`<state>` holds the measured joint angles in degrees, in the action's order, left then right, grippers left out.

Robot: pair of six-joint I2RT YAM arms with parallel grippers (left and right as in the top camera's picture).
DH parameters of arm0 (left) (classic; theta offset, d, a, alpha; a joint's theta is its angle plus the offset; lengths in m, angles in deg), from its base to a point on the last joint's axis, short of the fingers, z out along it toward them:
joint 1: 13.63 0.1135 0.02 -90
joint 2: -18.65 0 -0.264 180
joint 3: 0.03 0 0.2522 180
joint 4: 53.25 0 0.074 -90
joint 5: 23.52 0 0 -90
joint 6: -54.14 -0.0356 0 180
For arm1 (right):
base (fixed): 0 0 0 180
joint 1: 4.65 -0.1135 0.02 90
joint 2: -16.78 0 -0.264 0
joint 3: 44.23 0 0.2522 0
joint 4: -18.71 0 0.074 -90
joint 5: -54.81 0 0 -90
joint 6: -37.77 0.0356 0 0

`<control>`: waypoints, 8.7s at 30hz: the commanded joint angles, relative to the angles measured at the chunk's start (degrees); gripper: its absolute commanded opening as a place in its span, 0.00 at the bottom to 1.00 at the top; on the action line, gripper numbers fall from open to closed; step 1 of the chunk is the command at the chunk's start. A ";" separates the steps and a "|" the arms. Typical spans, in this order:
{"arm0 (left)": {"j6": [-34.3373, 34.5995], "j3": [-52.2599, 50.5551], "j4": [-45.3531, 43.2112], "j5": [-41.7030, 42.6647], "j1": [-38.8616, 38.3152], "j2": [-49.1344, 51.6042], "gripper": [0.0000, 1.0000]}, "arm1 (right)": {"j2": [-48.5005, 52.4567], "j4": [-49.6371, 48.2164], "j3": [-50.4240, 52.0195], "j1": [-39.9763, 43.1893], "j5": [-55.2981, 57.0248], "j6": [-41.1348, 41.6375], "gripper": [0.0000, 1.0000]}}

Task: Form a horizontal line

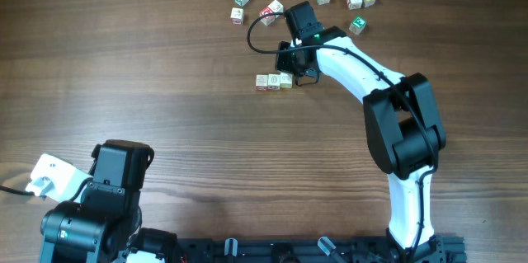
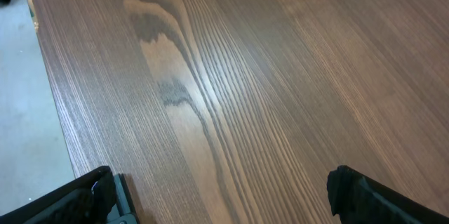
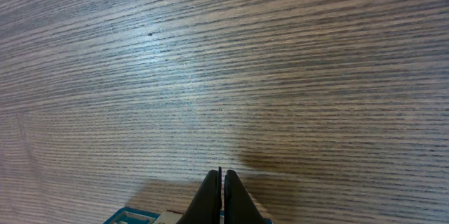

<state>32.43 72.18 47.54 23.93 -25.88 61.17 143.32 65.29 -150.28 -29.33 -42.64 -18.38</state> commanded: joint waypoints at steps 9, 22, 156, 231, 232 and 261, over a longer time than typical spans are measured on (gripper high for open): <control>1.18 -0.11 0.04 -0.33 0.48 -0.20 1.00 | -0.02 0.09 -1.07 0.02 0.57 0.70 0.05; 1.18 -0.11 0.04 -0.35 0.48 -0.20 1.00 | -0.02 0.28 -1.07 0.02 0.31 0.81 0.05; 1.18 -0.11 0.04 -0.33 0.48 -0.20 1.00 | -0.02 1.97 -1.14 2.36 -10.08 -0.68 0.05; 1.18 -0.11 0.04 -0.35 0.48 -0.20 1.00 | -0.02 1.77 -1.14 2.36 -14.12 -5.33 0.05; 1.18 -0.11 0.04 -0.33 0.48 -0.20 1.00 | -0.02 1.75 -1.14 2.36 -14.12 -5.33 0.05; 1.18 -0.11 0.04 -0.35 0.48 -0.20 1.00 | -0.02 -8.35 -1.14 2.36 -28.74 -10.12 0.05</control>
<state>32.46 72.18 47.54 23.93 -25.88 61.17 143.32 58.03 -150.28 -26.62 -62.74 -24.96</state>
